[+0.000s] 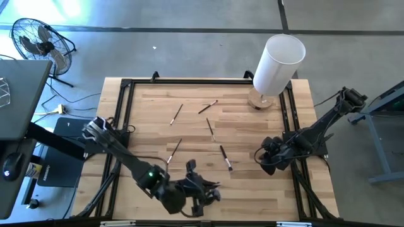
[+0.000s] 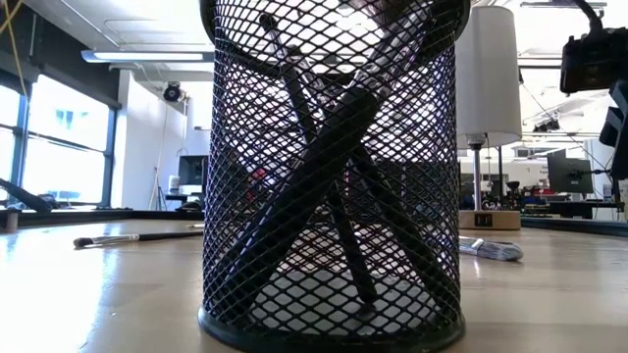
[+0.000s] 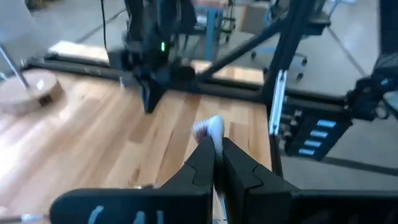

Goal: Put items in baskets/containers
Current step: Put the left black powder brush into the black pen holder, then put the black powder brush into the black pen holder

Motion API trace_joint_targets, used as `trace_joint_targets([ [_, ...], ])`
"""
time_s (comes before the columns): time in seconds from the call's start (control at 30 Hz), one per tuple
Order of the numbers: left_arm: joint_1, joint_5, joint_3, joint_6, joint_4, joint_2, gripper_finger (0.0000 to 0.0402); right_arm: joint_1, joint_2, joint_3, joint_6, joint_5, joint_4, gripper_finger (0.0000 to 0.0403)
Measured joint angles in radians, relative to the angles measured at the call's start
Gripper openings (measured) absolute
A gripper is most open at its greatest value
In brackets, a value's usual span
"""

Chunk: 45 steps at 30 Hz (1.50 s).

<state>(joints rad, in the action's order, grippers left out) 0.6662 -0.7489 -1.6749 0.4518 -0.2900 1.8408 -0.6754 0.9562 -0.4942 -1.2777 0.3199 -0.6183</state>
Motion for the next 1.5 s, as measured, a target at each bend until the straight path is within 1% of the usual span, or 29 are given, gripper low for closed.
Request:
trace_joint_targets([
  [0.07, 0.01, -0.038, 0.0, 0.03, 0.004, 0.039, 0.0002, -0.007, 0.0, 0.0, 0.001, 0.008, 0.019, 0.0007],
  [0.13, 0.016, -0.05, 0.0, 0.085, -0.005, 0.078, 0.0001, -0.014, 0.0, 0.0, 0.0, 0.002, 0.035, 0.0007],
  [0.2, 0.028, -0.062, 0.003, 0.113, -0.036, 0.101, 0.0001, -0.021, 0.0, 0.0, 0.0, -0.012, 0.055, 0.0007],
  [0.3, 0.03, -0.114, 0.001, 0.176, -0.059, 0.129, 0.0001, -0.028, 0.0, 0.0, -0.014, -0.019, 0.079, 0.0007],
  [0.37, 0.036, -0.147, 0.044, 0.216, -0.057, 0.131, 0.0001, -0.028, 0.0, 0.0, -0.023, -0.029, 0.098, 0.0006],
  [0.47, 0.034, -0.15, 0.156, 0.261, 0.084, 0.131, 0.0001, -0.028, 0.0, 0.0, -0.023, -0.04, 0.12, 0.0002],
  [0.6, 0.043, -0.169, 0.313, 0.268, 0.365, 0.133, 0.0002, -0.028, 0.0, 0.0, -0.03, -0.041, 0.13, 0.0004],
  [0.67, 0.048, -0.16, 0.355, 0.263, 0.467, 0.133, 0.0007, -0.028, 0.0, 0.0, -0.031, -0.041, 0.133, 0.0003],
  [0.77, 0.048, -0.111, 0.368, 0.261, 0.508, 0.133, 0.0032, -0.028, 0.0, 0.0, -0.031, -0.04, 0.137, 0.0002],
  [0.9, 0.036, -0.067, 0.346, 0.23, 0.507, 0.132, 0.0074, -0.027, 0.0, 0.0, -0.031, -0.03, 0.143, 0.0002],
  [1.03, 0.034, -0.053, 0.318, 0.151, 0.498, 0.131, 0.0115, -0.027, 0.0, 0.0, -0.031, 0.002, 0.142, 0.0002],
  [1.2, 0.035, -0.044, 0.314, 0.128, 0.458, 0.128, 0.0157, -0.025, 0.0, 0.0, -0.026, 0.045, 0.145, 0.0001],
  [1.33, 0.034, -0.059, 0.314, 0.139, 0.398, 0.072, 0.0168, -0.025, 0.0, 0.0, -0.021, 0.082, 0.146, 0.0005],
  [1.5, 0.026, -0.131, 0.314, 0.168, 0.245, -0.048, 0.016, -0.025, 0.0, 0.0, 0.001, 0.185, 0.164, 0.0005],
])
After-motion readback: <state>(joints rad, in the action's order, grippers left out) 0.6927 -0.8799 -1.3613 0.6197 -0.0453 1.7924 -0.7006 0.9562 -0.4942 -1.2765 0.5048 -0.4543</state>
